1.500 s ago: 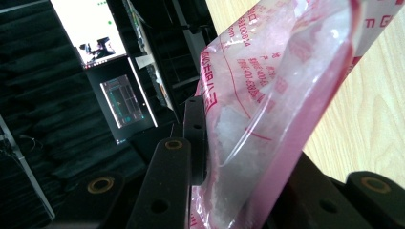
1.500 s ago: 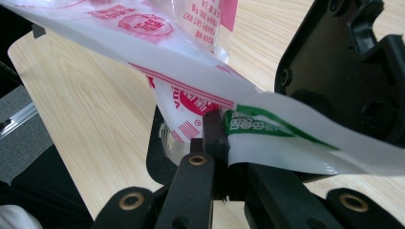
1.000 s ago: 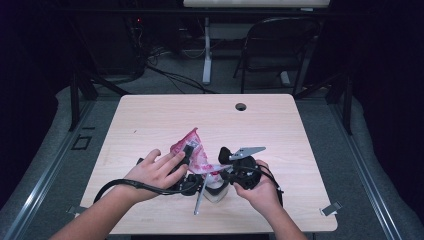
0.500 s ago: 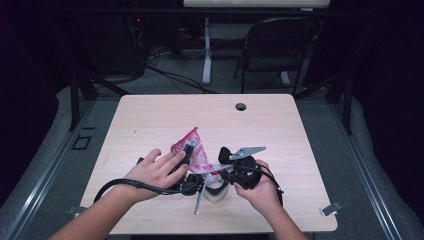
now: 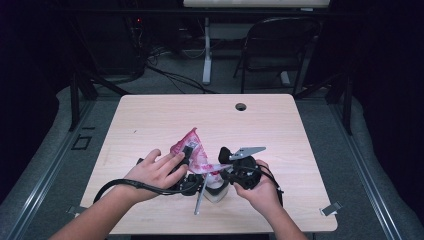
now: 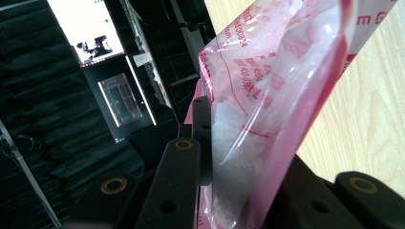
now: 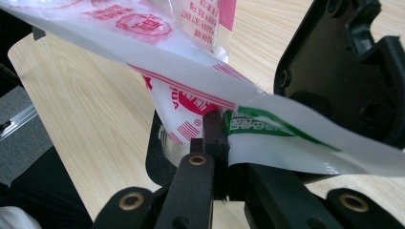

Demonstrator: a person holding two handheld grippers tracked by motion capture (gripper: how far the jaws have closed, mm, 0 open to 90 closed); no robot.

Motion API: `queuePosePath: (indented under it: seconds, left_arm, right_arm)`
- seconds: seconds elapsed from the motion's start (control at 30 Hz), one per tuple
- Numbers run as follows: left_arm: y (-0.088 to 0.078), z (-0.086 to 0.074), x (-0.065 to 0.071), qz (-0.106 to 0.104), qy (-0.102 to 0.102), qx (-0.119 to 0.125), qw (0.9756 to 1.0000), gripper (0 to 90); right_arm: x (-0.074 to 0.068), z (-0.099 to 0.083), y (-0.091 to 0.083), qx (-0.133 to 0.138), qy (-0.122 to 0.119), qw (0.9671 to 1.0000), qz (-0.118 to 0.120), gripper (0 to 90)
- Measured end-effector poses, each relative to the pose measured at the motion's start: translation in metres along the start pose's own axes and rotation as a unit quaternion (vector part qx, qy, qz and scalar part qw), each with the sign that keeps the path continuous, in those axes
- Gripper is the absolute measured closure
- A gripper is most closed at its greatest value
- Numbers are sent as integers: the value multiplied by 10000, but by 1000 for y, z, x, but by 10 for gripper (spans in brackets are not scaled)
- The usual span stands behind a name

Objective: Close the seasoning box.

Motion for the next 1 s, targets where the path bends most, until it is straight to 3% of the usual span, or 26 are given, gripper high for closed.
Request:
queuePosePath:
  seconds: [0.2,0.23,0.8,1.0]
  left_arm:
    - [-1,1,-2,161,40,45,9999,833]
    - [-1,1,0,53,-9,19,10000,832]
    - [1,3,2,38,27,0,10000,830]
    - [1,2,1,34,42,-4,10000,825]
  right_arm:
    - [-1,1,-2,65,21,10000,5,900]
    - [-1,2,-2,96,18,10000,-8,900]
    - [-3,3,-3,147,-17,9999,-4,900]
    - [-3,2,-1,29,-32,10000,-20,900]
Point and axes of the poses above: each handheld gripper's, and its own axes: y roughly forward along the jaws, z roughly out of its top, x roughly to its right, the point moved 8 cm from there along y, roughly forward along the jaws, and after that the axes turned 12 degrees about -x, right-handed, at the moved point
